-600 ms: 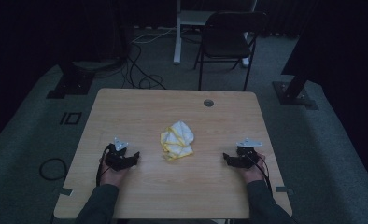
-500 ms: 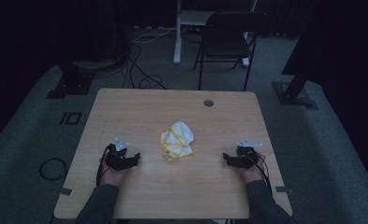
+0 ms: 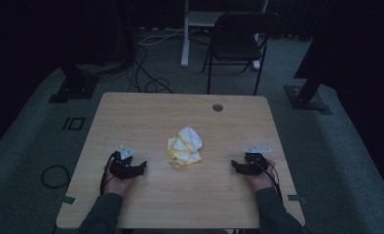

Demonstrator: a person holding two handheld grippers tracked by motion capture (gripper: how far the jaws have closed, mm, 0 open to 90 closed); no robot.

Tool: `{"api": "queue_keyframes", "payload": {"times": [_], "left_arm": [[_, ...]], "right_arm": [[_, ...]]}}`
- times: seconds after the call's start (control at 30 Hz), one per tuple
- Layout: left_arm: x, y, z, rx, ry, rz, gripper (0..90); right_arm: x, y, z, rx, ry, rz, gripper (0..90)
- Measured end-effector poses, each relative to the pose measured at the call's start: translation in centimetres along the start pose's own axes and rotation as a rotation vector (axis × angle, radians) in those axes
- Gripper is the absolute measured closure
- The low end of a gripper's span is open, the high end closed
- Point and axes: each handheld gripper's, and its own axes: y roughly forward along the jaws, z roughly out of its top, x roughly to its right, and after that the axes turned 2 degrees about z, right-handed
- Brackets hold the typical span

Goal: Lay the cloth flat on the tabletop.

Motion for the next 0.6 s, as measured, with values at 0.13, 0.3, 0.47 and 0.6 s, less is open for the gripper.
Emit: {"api": "queue_keyframes", "payload": {"times": [0.13,0.3,0.47,0.6], "left_arm": [[0.1,-0.1,0.0,0.002,0.004,-0.006,32.7],[0.4,-0.2,0.0,0.0,0.009,-0.011,36.9],[0.8,-0.3,0.0,-0.001,0.019,-0.023,40.0],[1.2,-0.3,0.1,-0.006,0.025,-0.035,39.9]], "right_arm": [[-0.4,0.1,0.2,0.011,-0.006,0.005,42.5],[-1.3,0.3,0.3,0.026,-0.023,0.022,54.6],[-1.9,0.1,0.4,0.023,-0.03,0.052,57.8],[-2.8,-0.1,0.9,0.035,-0.057,0.059,58.5]]}}
